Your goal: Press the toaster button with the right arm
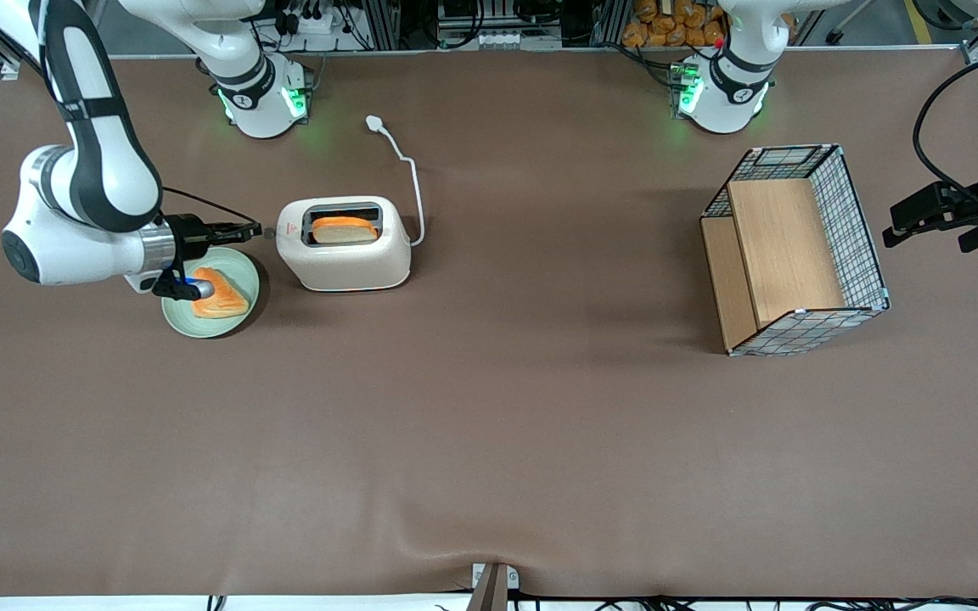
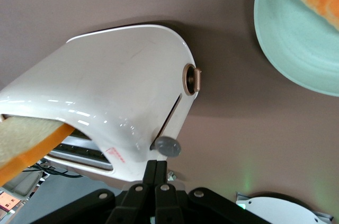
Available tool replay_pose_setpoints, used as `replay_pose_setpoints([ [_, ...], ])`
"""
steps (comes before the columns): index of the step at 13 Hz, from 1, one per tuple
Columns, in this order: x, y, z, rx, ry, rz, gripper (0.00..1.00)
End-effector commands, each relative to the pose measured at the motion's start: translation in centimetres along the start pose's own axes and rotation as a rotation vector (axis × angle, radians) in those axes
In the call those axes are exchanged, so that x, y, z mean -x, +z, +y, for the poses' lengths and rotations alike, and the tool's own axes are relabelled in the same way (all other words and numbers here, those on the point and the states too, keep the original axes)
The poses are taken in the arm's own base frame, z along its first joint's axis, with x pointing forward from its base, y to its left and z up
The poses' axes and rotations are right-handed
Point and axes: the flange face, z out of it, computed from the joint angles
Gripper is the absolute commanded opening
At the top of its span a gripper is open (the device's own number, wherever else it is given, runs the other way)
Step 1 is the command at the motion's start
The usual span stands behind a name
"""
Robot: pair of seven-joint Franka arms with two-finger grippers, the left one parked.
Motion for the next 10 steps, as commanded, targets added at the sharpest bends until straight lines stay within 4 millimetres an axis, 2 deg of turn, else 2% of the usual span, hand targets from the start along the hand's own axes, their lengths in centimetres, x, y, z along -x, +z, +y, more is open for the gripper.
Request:
replay_pose_setpoints([
  [1, -0.2, 0.5, 0.4, -0.048, -0.021, 0.002, 0.00],
  [4, -0.4, 1.2, 0.7, -0.073, -0.019, -0.009, 0.00],
  [10, -1.5, 2.6, 4.2, -0.145, -0.064, -0.029, 0.00],
])
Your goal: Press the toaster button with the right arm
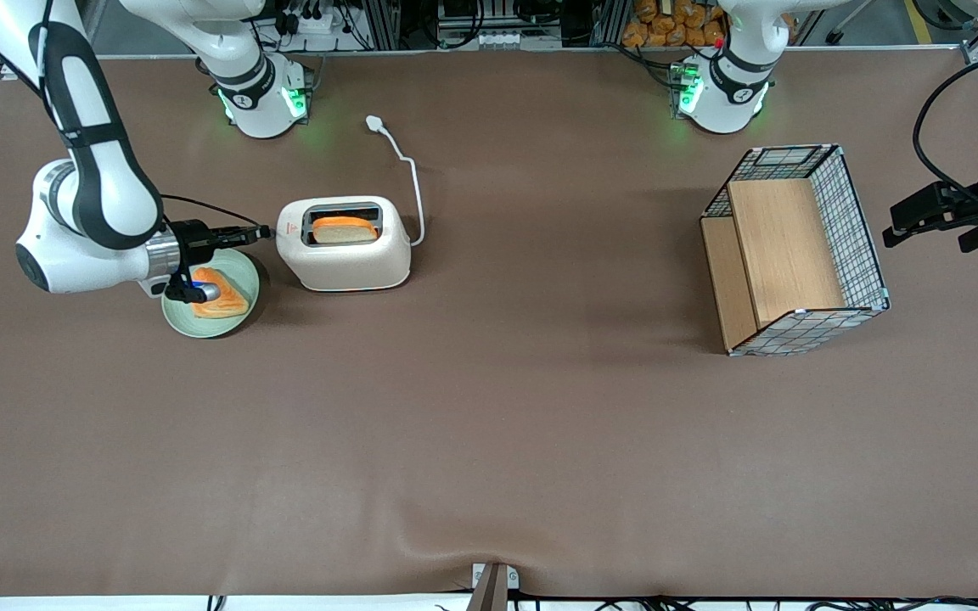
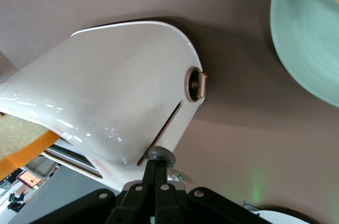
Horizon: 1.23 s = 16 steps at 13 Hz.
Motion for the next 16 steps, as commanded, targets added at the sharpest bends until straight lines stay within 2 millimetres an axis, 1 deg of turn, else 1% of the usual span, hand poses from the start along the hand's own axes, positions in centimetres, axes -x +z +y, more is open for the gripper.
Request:
replay_pose_setpoints([
  [1, -0.5, 0.7, 1.7, -0.062, -0.024, 0.001, 0.00],
  [3, -1.0, 1.2, 2.4, -0.087, -0.027, -0.006, 0.00],
  [8, -1.6, 2.2, 2.9, -0.108, -0.025, -0.010, 0.00],
  [16, -3.6, 4.9, 4.9, -0.134, -0.033, -0.015, 0.00],
])
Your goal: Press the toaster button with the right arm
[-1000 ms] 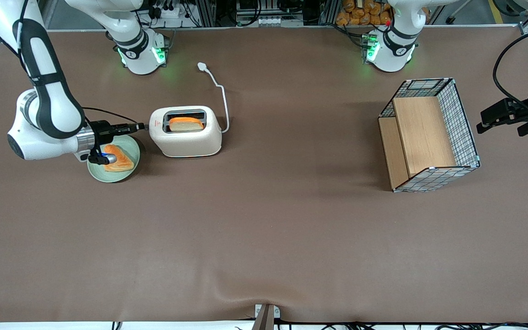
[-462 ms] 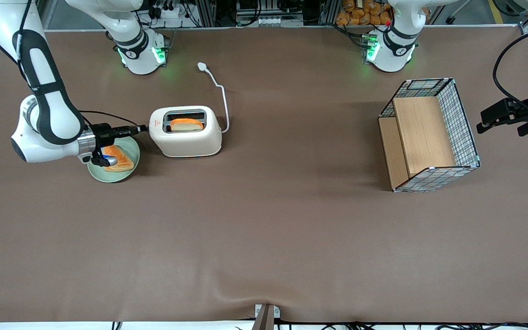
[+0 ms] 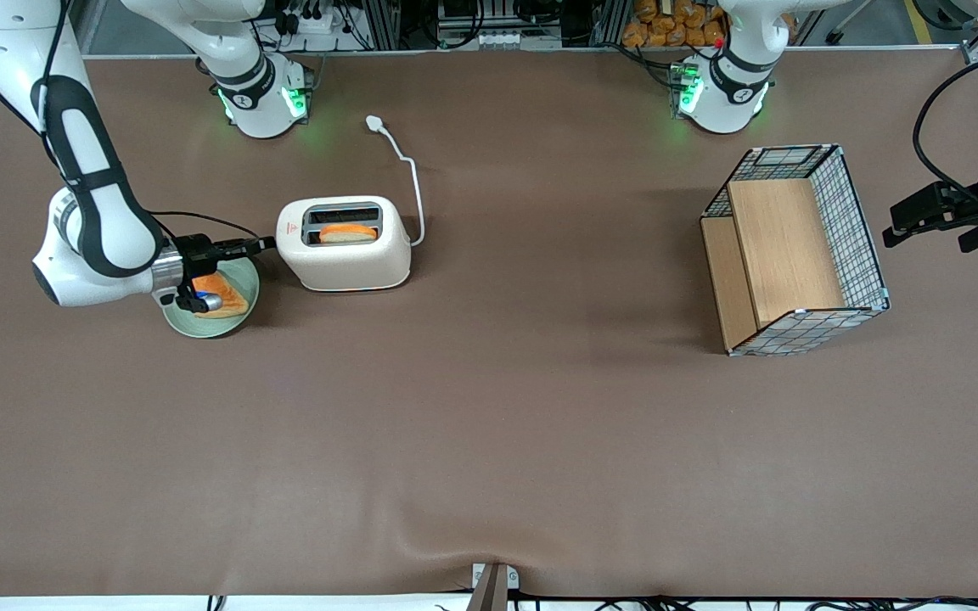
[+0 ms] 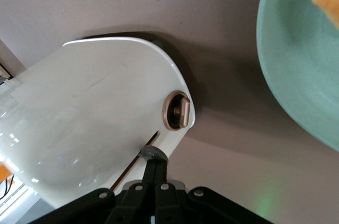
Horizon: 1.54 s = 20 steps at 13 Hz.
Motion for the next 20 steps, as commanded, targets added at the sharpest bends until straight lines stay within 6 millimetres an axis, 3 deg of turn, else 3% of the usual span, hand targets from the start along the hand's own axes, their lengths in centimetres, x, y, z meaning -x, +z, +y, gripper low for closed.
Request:
replay_pose_setpoints([
  [1, -1.1, 2.1, 1.1, -0.033, -0.009, -0.004, 0.00],
  [5, -2.0, 3.6, 1.9, -0.035, 0.010, -0.008, 0.00],
  [8, -2.0, 3.0, 1.4, -0.036, -0.001, -0.002, 0.00],
  [14, -1.9, -3.6, -0.1, -0.026, -0.058, 0.009, 0.00],
  [15, -1.8, -4.9, -0.3, -0.009, -0.071, 0.021, 0.11],
  [16, -1.7, -6.2, -0.3, 0.001, -0.075, 0.033, 0.39],
  [17, -1.7, -7.3, -0.6, 0.005, -0.084, 0.036, 0.79],
  [18, -1.5, -8.4, -0.8, 0.005, -0.091, 0.041, 1.00],
  [20, -0.4, -11.5, -2.6, 0.071, -0.131, 0.073, 1.00],
])
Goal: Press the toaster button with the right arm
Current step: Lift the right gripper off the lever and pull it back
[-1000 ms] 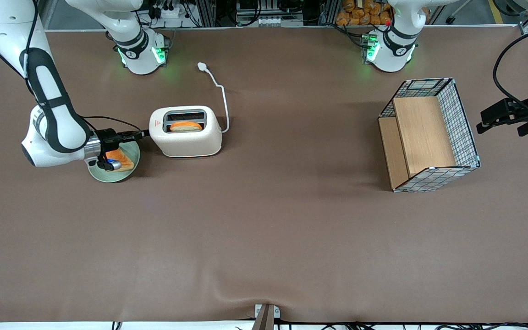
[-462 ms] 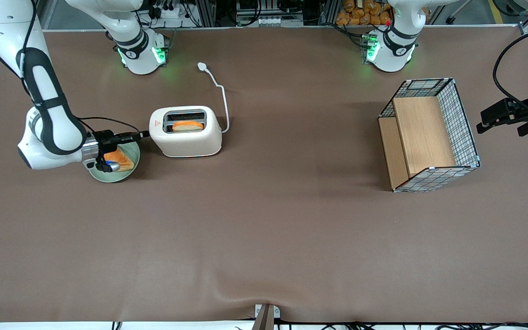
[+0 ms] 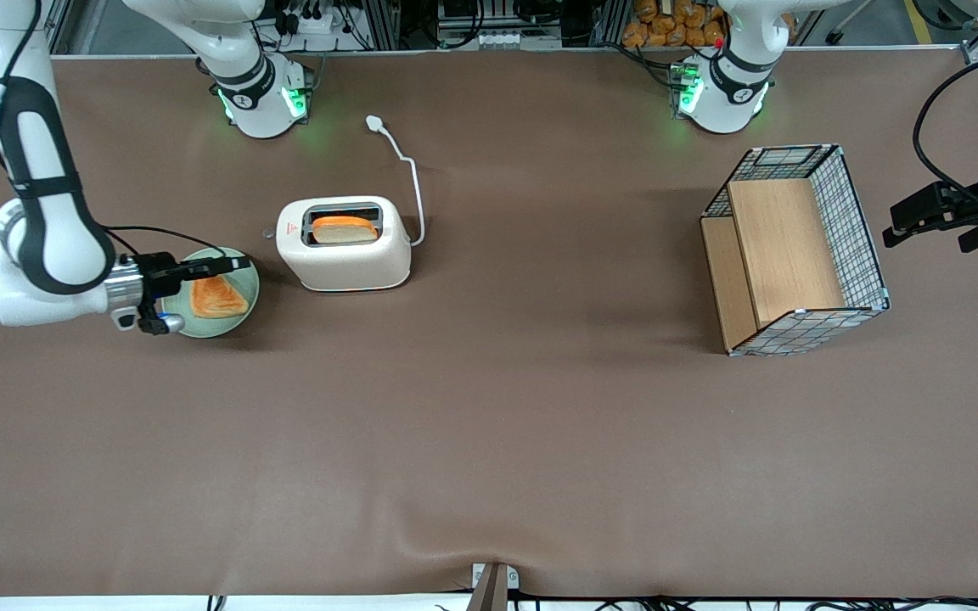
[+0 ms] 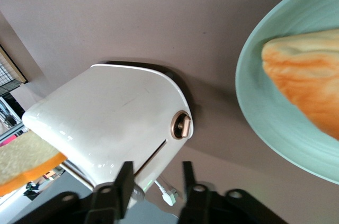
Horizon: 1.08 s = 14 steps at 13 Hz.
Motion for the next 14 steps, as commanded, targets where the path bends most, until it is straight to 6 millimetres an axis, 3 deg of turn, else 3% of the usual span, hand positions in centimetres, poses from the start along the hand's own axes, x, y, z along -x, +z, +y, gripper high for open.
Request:
replay_pose_setpoints([
  [1, 1.5, -4.8, -2.8, 0.096, -0.076, 0.042, 1.00],
  [5, 5.8, -10.0, -7.9, 0.269, -0.169, 0.133, 1.00],
  [8, 9.2, -12.0, -13.7, 0.452, -0.220, 0.184, 1.00],
  [11, 12.1, -13.2, -18.0, 0.573, -0.237, 0.256, 1.00],
  [14, 13.7, -13.1, -21.0, 0.606, -0.223, 0.307, 1.00],
])
